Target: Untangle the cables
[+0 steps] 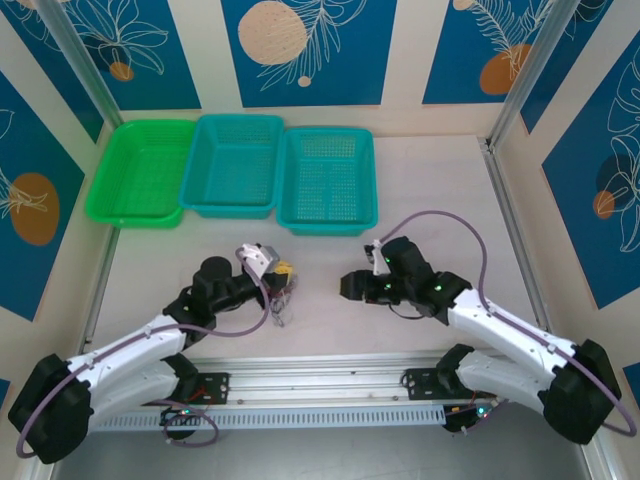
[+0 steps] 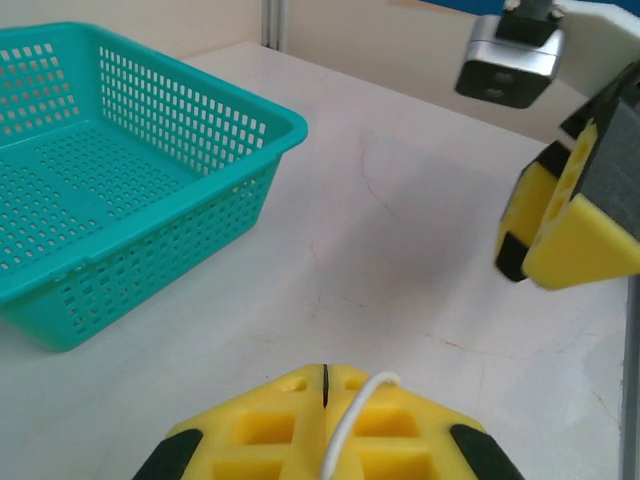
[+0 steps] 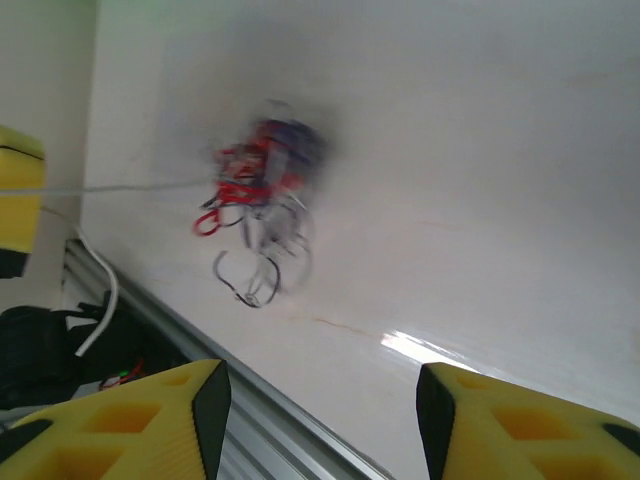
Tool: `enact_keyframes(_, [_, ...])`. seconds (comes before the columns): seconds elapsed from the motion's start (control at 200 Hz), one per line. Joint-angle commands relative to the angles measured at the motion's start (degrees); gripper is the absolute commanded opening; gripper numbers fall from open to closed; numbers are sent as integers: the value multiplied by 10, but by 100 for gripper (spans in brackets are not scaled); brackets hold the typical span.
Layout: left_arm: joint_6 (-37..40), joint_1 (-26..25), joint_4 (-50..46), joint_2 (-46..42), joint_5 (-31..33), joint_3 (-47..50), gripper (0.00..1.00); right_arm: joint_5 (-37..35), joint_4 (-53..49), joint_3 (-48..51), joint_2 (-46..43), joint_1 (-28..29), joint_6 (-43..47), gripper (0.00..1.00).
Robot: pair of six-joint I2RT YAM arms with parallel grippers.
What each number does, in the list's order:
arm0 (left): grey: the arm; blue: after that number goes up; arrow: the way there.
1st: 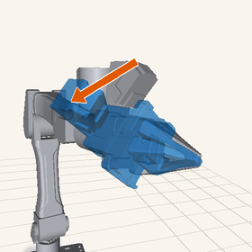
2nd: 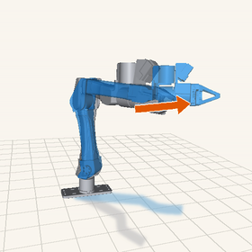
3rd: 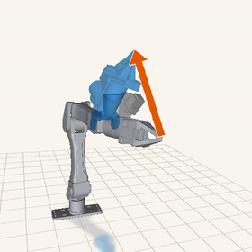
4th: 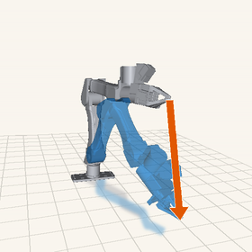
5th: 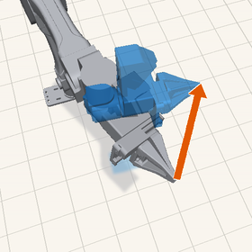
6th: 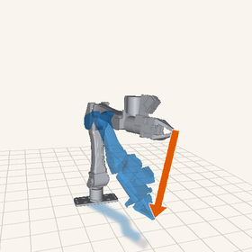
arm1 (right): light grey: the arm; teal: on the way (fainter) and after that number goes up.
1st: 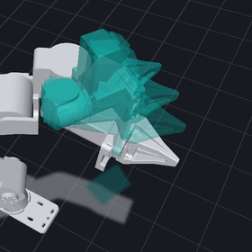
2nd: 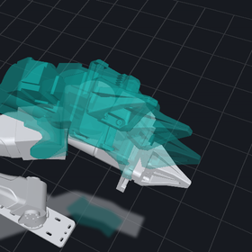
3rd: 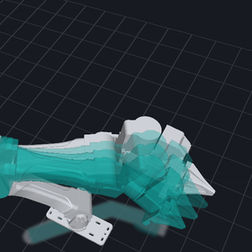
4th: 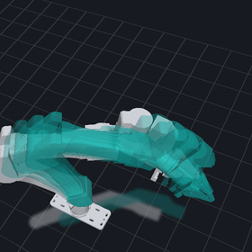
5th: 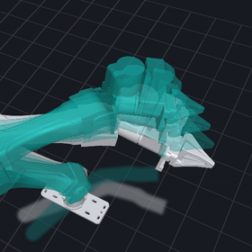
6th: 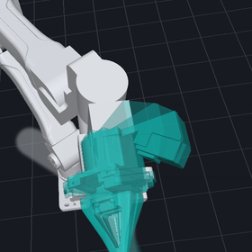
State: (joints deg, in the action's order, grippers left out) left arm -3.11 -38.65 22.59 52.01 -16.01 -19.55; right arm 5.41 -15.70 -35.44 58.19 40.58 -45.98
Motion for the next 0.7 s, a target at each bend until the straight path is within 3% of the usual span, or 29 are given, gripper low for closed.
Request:
enact_keyframes(0.0, [2,0,-27,-29,0,13,0,47,127,-6,79,23,-33,54])
enact_keyframes(0.09, [-12,-2,-66,-55,39,31,0,38,125,-47,143,46,-34,54])
enact_keyframes(0.2, [-55,-2,-121,-93,116,57,0,-41,45,-106,213,59,-68,55])
enact_keyframes(0.41, [-105,-1,-149,-154,142,101,0,-34,79,-146,338,97,-130,67])
enact_keyframes(0.525, [-109,-2,-170,-185,153,102,0,-84,35,-186,395,120,-118,69])
enact_keyframes(0.615, [-114,-1,-194,-209,176,97,0,-100,8,-204,430,127,-112,59])
enact_keyframes(0.695, [-122,-1,-223,-232,214,91,0,-113,-8,-204,442,129,-116,32])
